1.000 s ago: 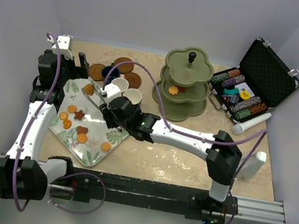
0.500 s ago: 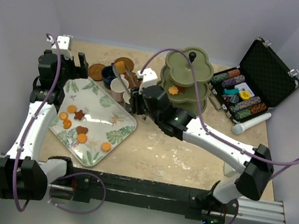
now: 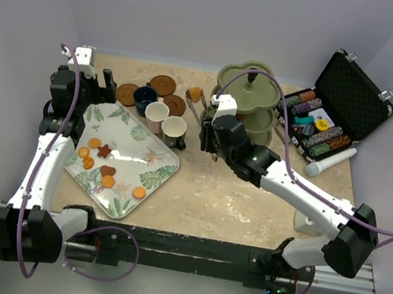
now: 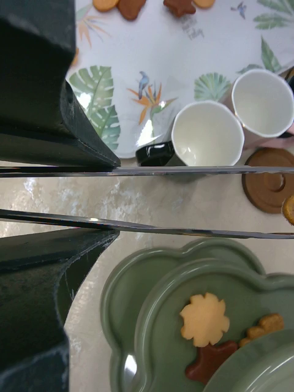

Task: Serve the afternoon tea
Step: Place the desert on the desert table.

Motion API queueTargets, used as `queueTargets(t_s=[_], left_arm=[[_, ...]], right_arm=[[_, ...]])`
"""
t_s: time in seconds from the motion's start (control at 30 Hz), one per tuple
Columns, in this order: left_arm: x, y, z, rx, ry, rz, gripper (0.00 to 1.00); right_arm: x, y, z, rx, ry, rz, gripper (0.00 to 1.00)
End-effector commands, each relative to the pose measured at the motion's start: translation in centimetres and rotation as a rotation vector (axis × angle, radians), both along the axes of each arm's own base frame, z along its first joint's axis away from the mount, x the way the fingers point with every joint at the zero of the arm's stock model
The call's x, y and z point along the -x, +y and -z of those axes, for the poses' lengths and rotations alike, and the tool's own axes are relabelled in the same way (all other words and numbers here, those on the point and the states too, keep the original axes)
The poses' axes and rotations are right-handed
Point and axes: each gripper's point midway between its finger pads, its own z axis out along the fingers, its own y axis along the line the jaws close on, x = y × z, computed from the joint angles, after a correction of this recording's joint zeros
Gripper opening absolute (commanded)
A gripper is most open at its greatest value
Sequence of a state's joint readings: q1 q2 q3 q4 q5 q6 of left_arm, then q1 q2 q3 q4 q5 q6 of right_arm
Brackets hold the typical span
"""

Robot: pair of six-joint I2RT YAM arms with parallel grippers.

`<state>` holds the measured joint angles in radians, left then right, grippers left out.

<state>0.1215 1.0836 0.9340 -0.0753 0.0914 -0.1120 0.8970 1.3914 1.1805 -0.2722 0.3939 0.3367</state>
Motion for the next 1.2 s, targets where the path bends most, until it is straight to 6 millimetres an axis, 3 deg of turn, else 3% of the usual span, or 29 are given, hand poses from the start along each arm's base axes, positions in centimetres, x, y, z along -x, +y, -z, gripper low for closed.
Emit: queueTargets(t_s=[0.0, 0.13, 0.43, 1.17], left_arm=[[0.0, -0.6, -1.3, 0.0, -0.052, 0.022, 0.98], [-0.1, -0.6, -1.3, 0.002, -0.052, 0.023, 0.98], [0.0, -0.6, -1.2, 0.002, -0.05, 0.023, 0.99], [-0.1, -0.6, -1.1, 0.001, -0.047, 0.023, 0.99]], right_arm=[[-0.8, -2.1, -1.5, -0.04, -0.028, 0.073, 0.34], [-1.5, -3.4, -1.6, -0.046, -0.039, 0.11, 0.34], [-3.9, -5.5, 0.3, -0.025, -0.035, 0.197, 0.33], [-6.9, -6.5, 1.3, 0.016, -0.074, 0.275, 0.34]])
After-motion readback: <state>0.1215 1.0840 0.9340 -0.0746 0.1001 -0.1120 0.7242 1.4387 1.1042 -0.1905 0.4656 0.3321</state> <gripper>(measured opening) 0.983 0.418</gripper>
